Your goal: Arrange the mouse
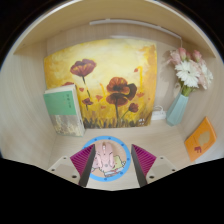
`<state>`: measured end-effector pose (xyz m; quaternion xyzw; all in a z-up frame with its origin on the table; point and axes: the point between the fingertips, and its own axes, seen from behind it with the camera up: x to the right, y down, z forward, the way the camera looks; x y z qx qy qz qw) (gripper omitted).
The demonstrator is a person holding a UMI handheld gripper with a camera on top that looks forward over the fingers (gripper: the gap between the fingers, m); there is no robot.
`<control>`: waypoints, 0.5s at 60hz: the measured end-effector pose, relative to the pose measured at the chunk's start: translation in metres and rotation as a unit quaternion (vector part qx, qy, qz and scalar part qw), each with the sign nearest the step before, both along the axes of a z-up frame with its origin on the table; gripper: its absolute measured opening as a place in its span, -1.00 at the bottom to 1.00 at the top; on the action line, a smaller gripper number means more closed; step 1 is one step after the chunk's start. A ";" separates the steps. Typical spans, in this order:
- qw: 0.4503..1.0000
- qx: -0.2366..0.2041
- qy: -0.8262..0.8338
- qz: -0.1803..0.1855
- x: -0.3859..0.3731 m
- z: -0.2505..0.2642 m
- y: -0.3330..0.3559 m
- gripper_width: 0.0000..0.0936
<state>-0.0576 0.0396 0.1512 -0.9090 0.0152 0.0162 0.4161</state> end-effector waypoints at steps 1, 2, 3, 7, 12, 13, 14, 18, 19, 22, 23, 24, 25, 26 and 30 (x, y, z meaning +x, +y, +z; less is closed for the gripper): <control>1.000 0.005 0.000 0.000 0.002 0.007 -0.004 0.50; 1.000 0.009 0.000 0.000 0.005 0.015 -0.009 0.50; 1.000 0.014 0.001 0.000 0.008 0.021 -0.014 0.50; 0.999 0.031 0.001 0.007 0.016 0.044 -0.036 0.50; 0.999 0.047 -0.005 0.015 0.028 0.063 -0.066 0.49; 0.999 0.050 -0.006 0.015 0.030 0.066 -0.072 0.49; 0.999 0.052 -0.006 0.015 0.033 0.068 -0.078 0.49; 0.998 0.058 -0.004 0.017 0.041 0.074 -0.100 0.48; 0.998 0.059 -0.004 0.017 0.042 0.075 -0.105 0.48; 0.998 0.061 -0.003 0.016 0.049 0.079 -0.120 0.48; 0.998 0.063 -0.004 0.015 0.050 0.080 -0.124 0.48; 0.998 0.064 -0.004 0.016 0.052 0.081 -0.129 0.48; 0.998 0.066 -0.005 0.017 0.055 0.081 -0.133 0.48; 0.998 0.067 -0.006 0.018 0.057 0.081 -0.137 0.48; 0.997 0.071 -0.010 0.018 0.066 0.085 -0.151 0.49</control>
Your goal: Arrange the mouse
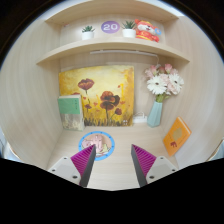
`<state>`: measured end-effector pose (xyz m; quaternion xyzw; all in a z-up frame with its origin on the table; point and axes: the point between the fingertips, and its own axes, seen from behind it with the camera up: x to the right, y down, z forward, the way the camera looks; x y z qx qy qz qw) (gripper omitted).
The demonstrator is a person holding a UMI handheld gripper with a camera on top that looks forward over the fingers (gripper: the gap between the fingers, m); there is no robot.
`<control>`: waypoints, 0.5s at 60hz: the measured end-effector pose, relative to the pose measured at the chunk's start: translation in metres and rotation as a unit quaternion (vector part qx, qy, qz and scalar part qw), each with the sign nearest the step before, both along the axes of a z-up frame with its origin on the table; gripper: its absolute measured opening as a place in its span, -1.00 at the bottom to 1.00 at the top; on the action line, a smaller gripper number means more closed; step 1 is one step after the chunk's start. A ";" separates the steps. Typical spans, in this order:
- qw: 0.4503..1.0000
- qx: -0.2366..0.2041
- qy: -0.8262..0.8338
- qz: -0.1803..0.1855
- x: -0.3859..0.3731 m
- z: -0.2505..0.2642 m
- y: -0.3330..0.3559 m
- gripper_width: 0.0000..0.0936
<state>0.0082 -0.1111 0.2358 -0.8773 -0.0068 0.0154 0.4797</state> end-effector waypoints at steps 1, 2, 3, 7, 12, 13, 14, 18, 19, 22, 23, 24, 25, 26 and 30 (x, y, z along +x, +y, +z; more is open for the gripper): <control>1.000 0.002 0.000 0.000 0.002 0.001 -0.003 0.49; 1.000 0.003 -0.001 -0.002 0.001 0.002 -0.006 0.49; 1.000 0.005 -0.001 -0.002 0.002 0.003 -0.008 0.49; 1.000 0.006 0.000 0.000 0.010 0.003 -0.018 0.49; 1.000 0.009 0.003 -0.002 0.015 0.005 -0.027 0.49; 1.000 0.009 0.003 -0.004 0.014 0.005 -0.029 0.49; 1.000 0.009 0.004 -0.002 0.016 0.005 -0.031 0.49; 1.000 0.011 0.007 -0.001 0.019 0.005 -0.036 0.49; 1.000 0.012 0.007 -0.002 0.019 0.006 -0.037 0.48; 1.000 0.012 0.007 -0.003 0.019 0.006 -0.040 0.48; 1.000 0.012 0.007 -0.002 0.019 0.005 -0.041 0.48; 1.000 0.012 0.007 -0.001 0.019 0.005 -0.042 0.48; 1.000 0.012 0.007 0.000 0.019 0.005 -0.043 0.48; 1.000 0.011 0.006 0.001 0.019 0.004 -0.044 0.48; 1.000 0.009 0.006 0.004 0.018 0.002 -0.046 0.48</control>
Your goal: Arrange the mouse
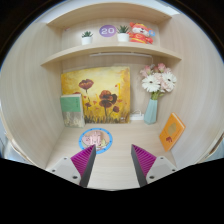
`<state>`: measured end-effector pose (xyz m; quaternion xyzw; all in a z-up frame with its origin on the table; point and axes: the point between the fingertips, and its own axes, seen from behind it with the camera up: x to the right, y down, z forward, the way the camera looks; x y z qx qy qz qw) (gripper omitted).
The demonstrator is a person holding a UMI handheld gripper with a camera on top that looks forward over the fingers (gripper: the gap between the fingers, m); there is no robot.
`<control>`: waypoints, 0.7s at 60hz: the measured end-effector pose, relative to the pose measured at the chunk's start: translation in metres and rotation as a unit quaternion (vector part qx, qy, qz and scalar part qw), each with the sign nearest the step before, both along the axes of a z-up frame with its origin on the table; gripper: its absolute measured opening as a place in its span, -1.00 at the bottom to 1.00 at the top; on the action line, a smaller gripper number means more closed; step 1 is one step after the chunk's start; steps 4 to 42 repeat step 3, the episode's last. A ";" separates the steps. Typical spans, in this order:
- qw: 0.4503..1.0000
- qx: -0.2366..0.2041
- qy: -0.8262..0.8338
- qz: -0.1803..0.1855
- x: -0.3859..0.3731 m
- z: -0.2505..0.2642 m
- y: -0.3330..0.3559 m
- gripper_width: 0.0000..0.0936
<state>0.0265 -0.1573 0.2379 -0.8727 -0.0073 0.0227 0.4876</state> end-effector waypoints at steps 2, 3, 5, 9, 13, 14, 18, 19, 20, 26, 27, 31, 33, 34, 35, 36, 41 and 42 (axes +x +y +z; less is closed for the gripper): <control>1.000 -0.001 0.000 0.001 0.000 -0.001 -0.001 0.48; 1.000 -0.002 -0.001 0.001 0.000 -0.001 -0.001 0.48; 1.000 -0.002 -0.001 0.001 0.000 -0.001 -0.001 0.48; 1.000 -0.002 -0.001 0.001 0.000 -0.001 -0.001 0.48; 1.000 -0.002 -0.001 0.001 0.000 -0.001 -0.001 0.48; 1.000 -0.002 -0.001 0.001 0.000 -0.001 -0.001 0.48; 1.000 -0.002 -0.001 0.001 0.000 -0.001 -0.001 0.48; 1.000 -0.002 -0.001 0.001 0.000 -0.001 -0.001 0.48; 1.000 -0.002 -0.001 0.001 0.000 -0.001 -0.001 0.48; 1.000 -0.002 -0.001 0.001 0.000 -0.001 -0.001 0.48; 1.000 -0.002 -0.001 0.001 0.000 -0.001 -0.001 0.48; 1.000 -0.002 -0.001 0.001 0.000 -0.001 -0.001 0.48; 1.000 -0.002 -0.001 0.001 0.000 -0.001 -0.001 0.48; 1.000 -0.002 -0.001 0.001 0.000 -0.001 -0.001 0.48; 1.000 -0.002 -0.001 0.001 0.000 -0.001 -0.001 0.48; 1.000 -0.002 -0.001 0.001 0.000 -0.001 -0.001 0.48; 1.000 -0.002 -0.001 0.001 0.000 -0.001 -0.001 0.48; 1.000 -0.002 -0.001 0.001 0.000 -0.001 -0.001 0.48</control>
